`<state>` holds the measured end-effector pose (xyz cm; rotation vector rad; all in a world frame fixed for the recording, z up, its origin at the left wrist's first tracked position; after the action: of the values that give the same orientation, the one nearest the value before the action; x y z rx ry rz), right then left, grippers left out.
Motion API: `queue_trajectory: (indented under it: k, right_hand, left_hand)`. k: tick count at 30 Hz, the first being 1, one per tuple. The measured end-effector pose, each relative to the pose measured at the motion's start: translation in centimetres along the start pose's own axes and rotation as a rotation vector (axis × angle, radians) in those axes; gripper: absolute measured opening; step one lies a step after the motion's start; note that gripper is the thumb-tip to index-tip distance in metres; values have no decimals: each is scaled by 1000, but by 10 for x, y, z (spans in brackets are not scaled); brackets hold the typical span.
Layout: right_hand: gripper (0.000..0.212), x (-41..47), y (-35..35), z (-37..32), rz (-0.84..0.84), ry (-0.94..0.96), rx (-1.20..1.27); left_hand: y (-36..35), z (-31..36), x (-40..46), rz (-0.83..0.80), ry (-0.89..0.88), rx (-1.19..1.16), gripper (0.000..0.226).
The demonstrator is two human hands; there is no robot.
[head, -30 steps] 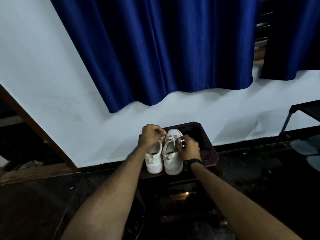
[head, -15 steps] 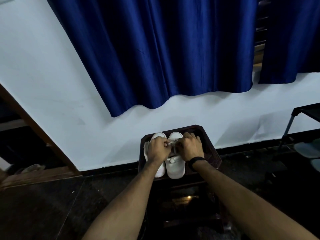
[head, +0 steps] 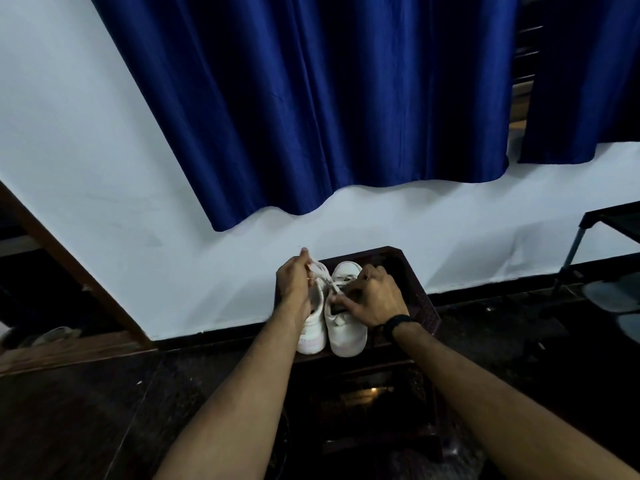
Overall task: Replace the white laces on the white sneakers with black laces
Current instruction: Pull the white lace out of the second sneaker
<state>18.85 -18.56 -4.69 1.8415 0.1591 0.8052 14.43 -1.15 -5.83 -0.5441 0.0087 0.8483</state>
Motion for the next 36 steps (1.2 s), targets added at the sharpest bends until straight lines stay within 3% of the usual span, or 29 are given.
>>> queue_trajectory:
  k: [4,11,13,16,19,22,24,28,31,34,36]
  right_hand:
    - [20,0,-4,-6,-36,27,-70]
    - [31,0,-4,2,-69,-81,-22]
    - [37,2,0,-5,-66,-47,-51]
    - [37,9,4,-13,-84,1,-121]
    - [26,21,0,-11,-122,12,-197]
    - [16,27,-3,0,-100,-42,-59]
    - [11,26,-6,7,-98,-61,73]
    - [11,19,-12,20,-153,-133,398]
    - [21,13,-13,30,-128,-213,480]
    - [19,3,-17,42,-84,-342,495]
    - [13,-1,-17,43,-61,-349,422]
  left_hand:
    - [6,1,7,22,68,-227,38]
    - [45,57,-7,303,-43,-487,36]
    - [63,72,-6,373,-110,-270,28]
    - [76,90,-11,482,-298,471,29]
    - [37,86,-30,253,-589,807,32]
    - [-16,46,-56,-115,-811,1113,19]
    - [-32,17,-66,-230,-893,1284,17]
    - [-35,-8,-66,-256,-875,1279,28]
    - [-38,-12,-56,-299,-834,1282,42]
    - [-45,-12,-44,-353,-755,1276,18]
    - [-43,-7,-36,-313,-674,1184,16]
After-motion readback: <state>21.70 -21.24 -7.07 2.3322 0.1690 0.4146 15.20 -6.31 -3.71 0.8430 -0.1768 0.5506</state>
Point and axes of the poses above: each hand's wrist, its own x-axis towards the middle knuckle, its own y-axis out of the back of the hand, z = x × y, the point moved 10 cm from there along x, towards the middle knuckle, and after that the axes turned 14 degrees about -x, right-handed, at the moved point
